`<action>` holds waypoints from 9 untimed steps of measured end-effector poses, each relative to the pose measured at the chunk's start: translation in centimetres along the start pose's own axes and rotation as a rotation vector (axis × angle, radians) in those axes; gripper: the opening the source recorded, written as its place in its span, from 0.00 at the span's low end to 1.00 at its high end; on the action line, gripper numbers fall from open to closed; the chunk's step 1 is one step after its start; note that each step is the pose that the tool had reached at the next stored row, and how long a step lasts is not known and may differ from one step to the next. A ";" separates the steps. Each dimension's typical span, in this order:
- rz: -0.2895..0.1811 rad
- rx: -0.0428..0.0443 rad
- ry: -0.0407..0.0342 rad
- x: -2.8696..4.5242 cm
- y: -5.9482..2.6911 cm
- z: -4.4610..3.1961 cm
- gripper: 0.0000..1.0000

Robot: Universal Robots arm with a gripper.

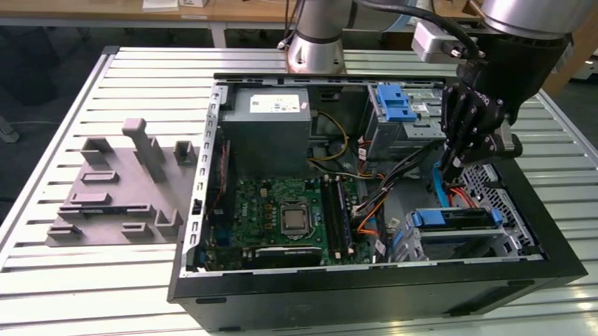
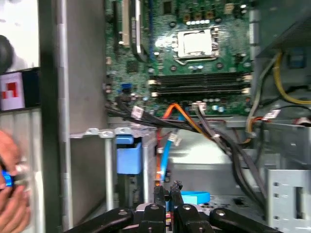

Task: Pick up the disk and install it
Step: 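Insert the second disk wire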

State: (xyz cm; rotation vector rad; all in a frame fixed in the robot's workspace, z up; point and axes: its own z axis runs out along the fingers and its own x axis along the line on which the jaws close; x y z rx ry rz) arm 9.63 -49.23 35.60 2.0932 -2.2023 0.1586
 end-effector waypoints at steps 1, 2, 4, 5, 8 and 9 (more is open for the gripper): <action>0.000 -0.0002 -0.0048 0.04 0.00 0.02 0.16; 0.000 -0.0004 -0.0086 0.09 -0.01 0.05 0.16; 0.000 -0.0007 -0.0135 0.31 -0.02 0.13 0.16; 0.000 -0.0008 -0.0161 0.52 -0.04 0.20 0.16; 0.000 -0.0012 -0.0234 1.27 -0.07 0.44 0.16; 0.000 -0.0013 -0.0253 1.42 -0.07 0.50 0.16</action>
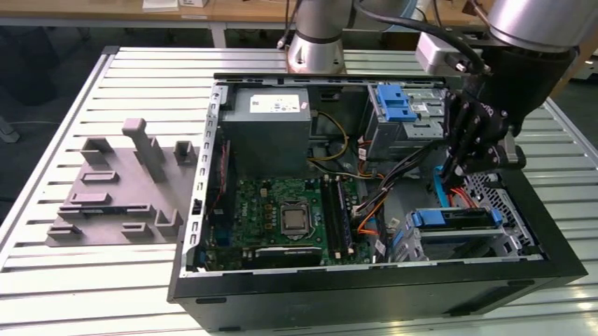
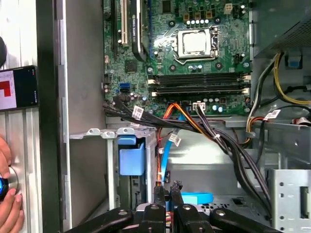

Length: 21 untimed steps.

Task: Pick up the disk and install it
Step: 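Insert the second disk wire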

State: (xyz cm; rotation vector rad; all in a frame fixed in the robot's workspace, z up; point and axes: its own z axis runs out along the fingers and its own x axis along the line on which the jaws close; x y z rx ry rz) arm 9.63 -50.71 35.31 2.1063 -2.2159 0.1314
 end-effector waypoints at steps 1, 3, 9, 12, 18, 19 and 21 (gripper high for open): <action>0.000 -0.0001 -0.0016 0.05 0.00 0.03 0.16; 0.000 -0.0001 -0.0029 0.04 0.00 0.03 0.16; 0.000 -0.0019 -0.0377 0.14 -0.01 0.08 0.16; 0.000 -0.0026 -0.0524 0.58 -0.04 0.26 0.16; 0.000 -0.0029 -0.0567 1.60 -0.08 0.58 0.16; 0.000 -0.0029 -0.0567 1.60 -0.08 0.58 0.16; 0.000 -0.0029 -0.0567 1.61 -0.09 0.58 0.16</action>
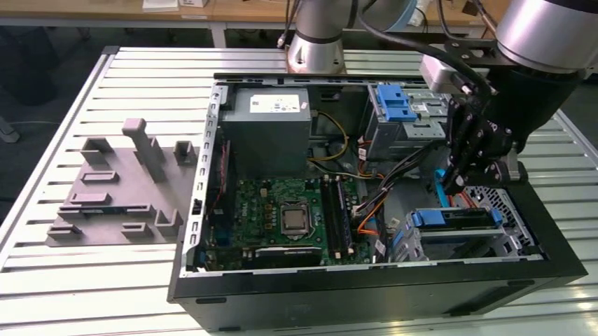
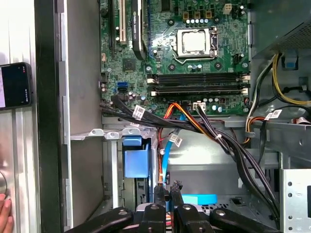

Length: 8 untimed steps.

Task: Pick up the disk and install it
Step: 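Insert the second disk wire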

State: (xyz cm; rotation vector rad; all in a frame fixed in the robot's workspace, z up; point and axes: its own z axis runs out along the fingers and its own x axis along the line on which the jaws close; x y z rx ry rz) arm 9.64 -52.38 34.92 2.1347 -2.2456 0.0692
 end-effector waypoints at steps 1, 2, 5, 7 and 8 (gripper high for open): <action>0.000 0.0000 -0.0001 0.02 0.00 0.01 0.16; 0.000 0.0000 0.0001 0.11 -0.01 0.02 0.16; 0.000 0.0000 -0.0002 0.77 -0.05 0.14 0.16; 0.000 0.0000 -0.0003 1.19 -0.10 0.23 0.16; 0.000 0.0000 -0.0002 1.29 -0.16 0.26 0.16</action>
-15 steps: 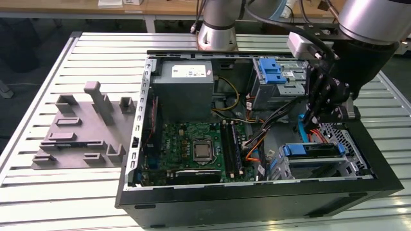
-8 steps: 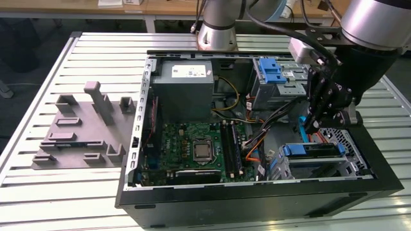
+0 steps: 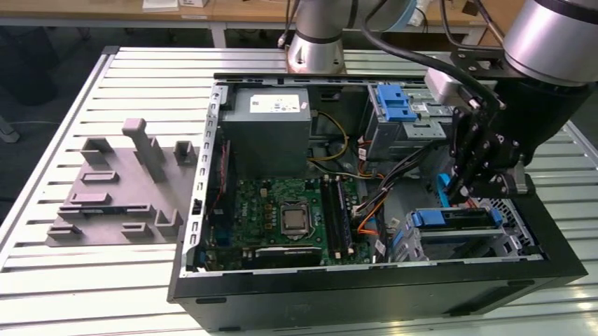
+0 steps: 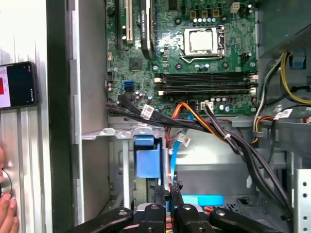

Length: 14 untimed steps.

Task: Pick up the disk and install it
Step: 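Insert the second disk wire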

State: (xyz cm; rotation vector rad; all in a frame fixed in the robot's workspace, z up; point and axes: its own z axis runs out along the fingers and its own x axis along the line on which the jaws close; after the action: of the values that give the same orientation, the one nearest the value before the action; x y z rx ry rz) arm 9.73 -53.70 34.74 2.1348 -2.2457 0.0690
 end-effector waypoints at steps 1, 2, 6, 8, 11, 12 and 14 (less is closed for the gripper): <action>0.000 0.0000 0.0000 0.07 -0.12 0.04 0.16; 0.000 0.0000 0.0000 0.11 -0.24 0.08 0.16; 0.000 0.0000 -0.0006 0.46 -0.43 0.26 0.16; 0.000 0.0000 -0.0011 0.69 -0.46 0.37 0.16; 0.000 0.0000 -0.0011 0.71 -0.48 0.38 0.16; 0.000 0.0000 -0.0011 0.71 -0.48 0.38 0.16; 0.000 0.0000 -0.0010 0.72 -0.48 0.39 0.16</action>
State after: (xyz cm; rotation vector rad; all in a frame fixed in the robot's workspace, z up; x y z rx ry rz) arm 10.17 -54.46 34.39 2.1352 -2.2463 0.0679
